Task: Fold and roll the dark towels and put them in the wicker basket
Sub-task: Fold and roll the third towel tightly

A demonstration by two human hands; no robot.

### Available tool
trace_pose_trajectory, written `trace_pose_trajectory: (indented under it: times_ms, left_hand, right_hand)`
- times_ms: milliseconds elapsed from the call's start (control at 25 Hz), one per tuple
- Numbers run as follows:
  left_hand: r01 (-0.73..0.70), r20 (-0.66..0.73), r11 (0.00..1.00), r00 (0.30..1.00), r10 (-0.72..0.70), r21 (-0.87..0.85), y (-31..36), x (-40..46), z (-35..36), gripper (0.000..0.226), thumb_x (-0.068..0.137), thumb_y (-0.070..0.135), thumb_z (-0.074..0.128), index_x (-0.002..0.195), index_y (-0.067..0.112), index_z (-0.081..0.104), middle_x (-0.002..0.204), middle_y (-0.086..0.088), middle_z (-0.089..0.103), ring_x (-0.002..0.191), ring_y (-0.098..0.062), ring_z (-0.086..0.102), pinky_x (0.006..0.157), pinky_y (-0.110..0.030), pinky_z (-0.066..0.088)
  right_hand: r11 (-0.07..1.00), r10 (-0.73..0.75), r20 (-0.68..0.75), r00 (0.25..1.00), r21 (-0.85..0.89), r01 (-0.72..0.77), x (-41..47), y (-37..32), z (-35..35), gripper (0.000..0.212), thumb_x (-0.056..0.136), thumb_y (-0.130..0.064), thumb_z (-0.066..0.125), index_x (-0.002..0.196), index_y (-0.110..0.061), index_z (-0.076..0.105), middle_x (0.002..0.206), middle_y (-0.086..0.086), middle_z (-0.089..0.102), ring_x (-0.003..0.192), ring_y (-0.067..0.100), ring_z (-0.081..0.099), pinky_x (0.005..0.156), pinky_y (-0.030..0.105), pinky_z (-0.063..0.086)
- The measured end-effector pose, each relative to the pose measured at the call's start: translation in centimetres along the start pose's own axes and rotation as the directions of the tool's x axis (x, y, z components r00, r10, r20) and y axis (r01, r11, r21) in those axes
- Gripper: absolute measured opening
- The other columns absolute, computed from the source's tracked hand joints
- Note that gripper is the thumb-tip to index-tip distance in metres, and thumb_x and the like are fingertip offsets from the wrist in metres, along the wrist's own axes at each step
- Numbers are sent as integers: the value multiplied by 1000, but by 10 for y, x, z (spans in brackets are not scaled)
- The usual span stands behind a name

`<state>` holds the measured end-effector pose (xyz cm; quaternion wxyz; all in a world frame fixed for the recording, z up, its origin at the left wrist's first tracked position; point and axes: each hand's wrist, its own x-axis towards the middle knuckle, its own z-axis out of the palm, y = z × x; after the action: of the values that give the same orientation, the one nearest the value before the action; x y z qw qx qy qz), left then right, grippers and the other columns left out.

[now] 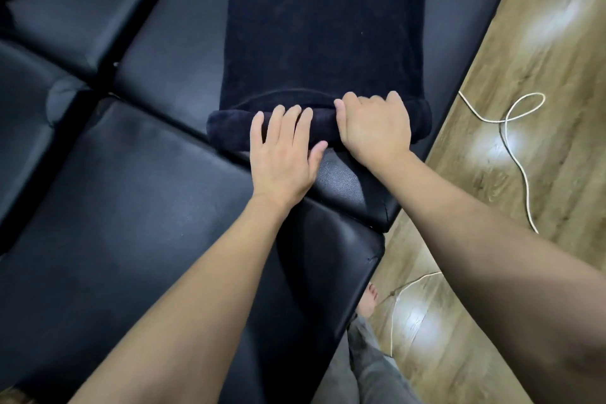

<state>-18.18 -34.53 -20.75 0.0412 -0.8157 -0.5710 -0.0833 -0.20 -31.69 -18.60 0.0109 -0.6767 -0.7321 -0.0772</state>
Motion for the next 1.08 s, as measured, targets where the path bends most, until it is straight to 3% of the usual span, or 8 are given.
trace_pose_trajectory:
  times_ms: [160, 280, 360, 480, 600, 840, 960, 1080]
  left_hand:
    - [-22, 11, 998, 1000, 21, 61, -5, 10, -5, 56, 105, 54, 30, 126, 14, 63, 117, -3, 66, 102, -28, 59, 94, -46, 40]
    - [-2, -15, 994, 1000, 3, 111, -3, 32, -14, 57, 107, 50, 22, 88, 18, 65, 82, -1, 63, 73, -28, 53, 73, -42, 34]
    - [-6, 67, 994, 998, -2, 108, 0, 47, -17, 59, 108, 44, 21, 75, 18, 62, 71, -2, 64, 66, -31, 54, 70, -42, 34]
    - [-32, 303, 994, 953, -3, 109, 1, 75, -26, 66, 107, 44, 15, 76, 16, 66, 78, -8, 71, 71, -33, 63, 76, -43, 37]
    - [11, 440, 999, 897, -28, 41, 0, 108, -30, 68, 107, 49, 15, 96, 12, 70, 101, -14, 71, 94, -38, 66, 76, -41, 36]
    - [85, 486, 996, 870, -85, 22, 0, 105, -30, 69, 107, 52, 14, 101, 12, 71, 105, -14, 72, 100, -37, 65, 78, -41, 37]
    - [65, 360, 996, 929, -83, 61, 3, 75, -30, 60, 107, 46, 15, 90, 20, 67, 92, -5, 73, 84, -32, 65, 75, -41, 33]
    - [109, 138, 994, 985, -104, -30, 11, 21, -19, 42, 104, 41, 34, 121, 18, 65, 116, -1, 69, 104, -28, 61, 96, -45, 38]
  right_hand:
    - [989, -5, 358, 934, 140, -49, 13, 2, -19, 53, 110, -36, 20, 103, -11, 66, 98, 16, 73, 89, 38, 67, 79, 43, 35]
    - [991, 51, 209, 977, 112, -76, -9, -2, -19, 46, 109, -38, 24, 98, -14, 62, 93, 10, 70, 83, 36, 63, 80, 45, 36]
    - [985, 97, 82, 992, 132, -108, -41, -9, -10, 43, 105, -43, 33, 115, -13, 63, 108, 10, 65, 93, 36, 58, 86, 47, 39]
    - [976, 172, 8, 985, 135, -171, -78, -28, 3, 58, 101, -43, 47, 150, -13, 45, 147, 17, 50, 134, 41, 45, 116, 54, 27]
    - [963, 235, -25, 972, 142, -229, -80, -39, 7, 64, 99, -43, 51, 156, -15, 38, 159, 17, 38, 147, 44, 31, 122, 56, 16]
    - [996, 93, -133, 987, 28, -90, -54, -7, 21, 54, 102, -51, 45, 144, -17, 52, 129, 14, 60, 114, 40, 56, 105, 51, 35]
    - [998, 53, -161, 985, -5, -55, -24, 1, 14, 44, 107, -48, 35, 110, -15, 64, 96, 9, 65, 82, 34, 55, 78, 47, 37]
    - [998, 68, -122, 990, 7, -67, -1, 4, 8, 46, 108, -40, 31, 87, -13, 62, 77, 8, 65, 72, 34, 56, 77, 46, 37]
